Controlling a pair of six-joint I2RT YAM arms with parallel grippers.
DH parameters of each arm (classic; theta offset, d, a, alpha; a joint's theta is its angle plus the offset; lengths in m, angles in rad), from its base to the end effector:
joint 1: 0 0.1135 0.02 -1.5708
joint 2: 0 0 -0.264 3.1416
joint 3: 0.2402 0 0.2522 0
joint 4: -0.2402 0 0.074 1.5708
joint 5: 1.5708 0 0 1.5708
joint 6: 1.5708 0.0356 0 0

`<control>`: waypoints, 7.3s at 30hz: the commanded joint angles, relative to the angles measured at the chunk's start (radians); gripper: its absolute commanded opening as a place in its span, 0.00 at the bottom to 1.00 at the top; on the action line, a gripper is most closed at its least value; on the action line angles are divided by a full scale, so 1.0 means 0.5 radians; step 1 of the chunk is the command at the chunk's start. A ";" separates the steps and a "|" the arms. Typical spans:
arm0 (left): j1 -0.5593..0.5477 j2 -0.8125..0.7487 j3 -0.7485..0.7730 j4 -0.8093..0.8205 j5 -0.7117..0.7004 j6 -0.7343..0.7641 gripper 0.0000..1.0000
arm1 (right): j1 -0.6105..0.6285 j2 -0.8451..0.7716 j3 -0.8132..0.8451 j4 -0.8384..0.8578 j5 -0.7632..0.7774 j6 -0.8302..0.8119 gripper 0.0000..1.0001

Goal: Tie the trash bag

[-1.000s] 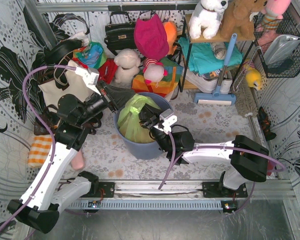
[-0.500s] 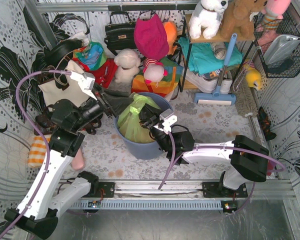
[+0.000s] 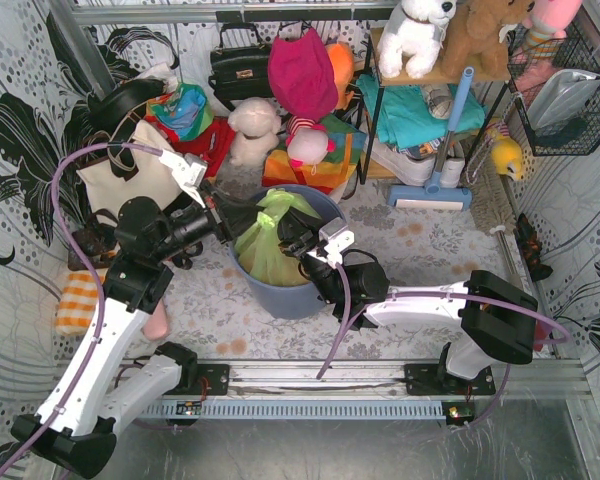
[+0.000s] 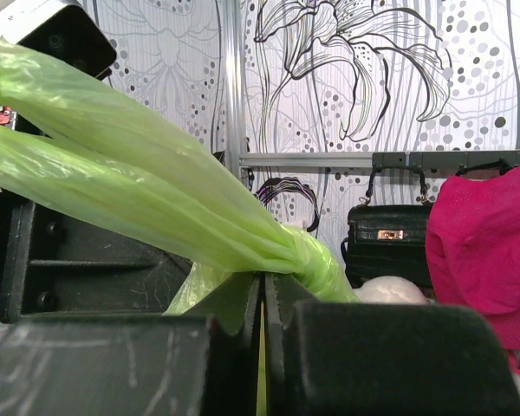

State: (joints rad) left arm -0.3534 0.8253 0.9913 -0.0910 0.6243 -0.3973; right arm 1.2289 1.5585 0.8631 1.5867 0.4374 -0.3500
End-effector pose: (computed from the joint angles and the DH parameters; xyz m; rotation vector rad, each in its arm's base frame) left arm 0.1572 -0.0802 0.4148 0.4945 1.5288 -1.0553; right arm 0.1182 0.2870 0.3493 -0.1822 0.7846 0.6836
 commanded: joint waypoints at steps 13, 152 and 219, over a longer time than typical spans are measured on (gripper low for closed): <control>-0.011 -0.087 -0.180 0.500 0.655 -0.136 0.00 | -0.007 0.047 0.121 0.207 -0.058 0.006 0.00; -0.020 0.288 0.495 0.484 -0.278 0.014 0.00 | 0.113 -0.700 -0.033 -0.645 0.003 -0.151 0.00; -0.011 0.330 0.210 -0.138 -0.889 -0.248 0.76 | 0.137 -0.850 0.559 -3.630 0.185 1.855 0.52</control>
State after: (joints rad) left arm -0.3645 0.9920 1.1004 -0.2550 0.1738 -0.5201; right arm 1.3243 1.1343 1.1286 -0.1795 0.5846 0.5285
